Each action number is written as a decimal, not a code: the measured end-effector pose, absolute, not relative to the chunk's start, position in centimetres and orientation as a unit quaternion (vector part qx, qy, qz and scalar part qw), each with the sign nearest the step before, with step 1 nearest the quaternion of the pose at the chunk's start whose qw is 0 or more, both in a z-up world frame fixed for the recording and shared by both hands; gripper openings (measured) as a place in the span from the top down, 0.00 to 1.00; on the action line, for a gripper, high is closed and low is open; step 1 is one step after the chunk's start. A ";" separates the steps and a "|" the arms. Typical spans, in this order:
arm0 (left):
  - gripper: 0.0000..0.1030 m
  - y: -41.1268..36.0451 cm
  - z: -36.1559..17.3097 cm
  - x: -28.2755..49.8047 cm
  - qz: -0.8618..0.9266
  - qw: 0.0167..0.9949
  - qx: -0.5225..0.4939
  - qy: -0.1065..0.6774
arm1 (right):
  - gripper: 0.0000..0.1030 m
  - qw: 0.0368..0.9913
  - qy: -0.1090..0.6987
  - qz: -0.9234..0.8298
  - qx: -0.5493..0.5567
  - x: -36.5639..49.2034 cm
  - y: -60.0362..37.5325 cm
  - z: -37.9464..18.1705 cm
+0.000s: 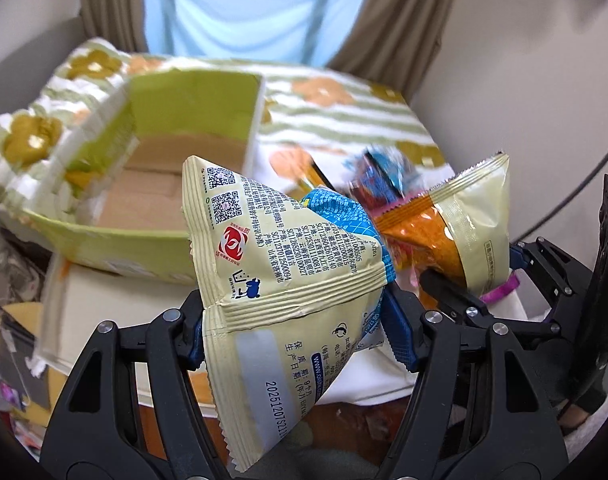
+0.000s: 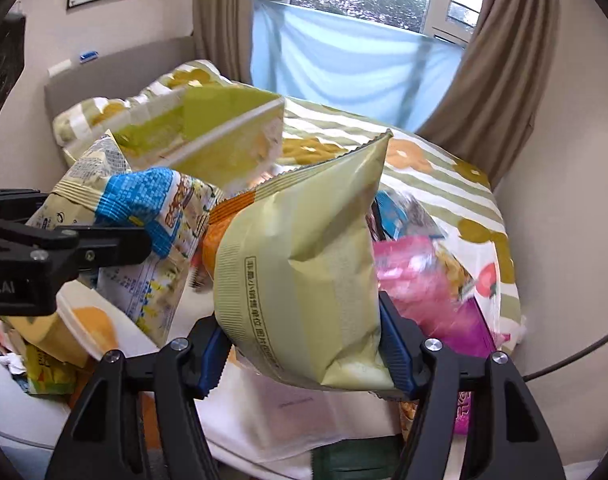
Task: Organize snacks
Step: 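Lower both held bags into the cardboard box and open both grippers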
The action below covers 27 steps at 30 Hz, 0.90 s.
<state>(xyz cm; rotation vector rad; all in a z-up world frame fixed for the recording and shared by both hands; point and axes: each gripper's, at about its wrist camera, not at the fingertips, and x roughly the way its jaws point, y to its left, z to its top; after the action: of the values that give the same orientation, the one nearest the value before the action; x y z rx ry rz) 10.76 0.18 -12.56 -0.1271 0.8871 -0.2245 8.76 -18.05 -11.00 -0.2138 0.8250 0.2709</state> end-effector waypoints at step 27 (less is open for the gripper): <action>0.26 19.1 -14.4 28.8 -0.137 0.867 -0.008 0.480 | 0.40 0.870 0.481 0.107 0.031 23.7 -0.9 -8.0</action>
<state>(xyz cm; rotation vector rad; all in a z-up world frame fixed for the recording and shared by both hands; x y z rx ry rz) 28.80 19.07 -14.42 -0.0173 1.0043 -0.2866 23.71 -0.91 -7.97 0.0659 1.0057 0.2246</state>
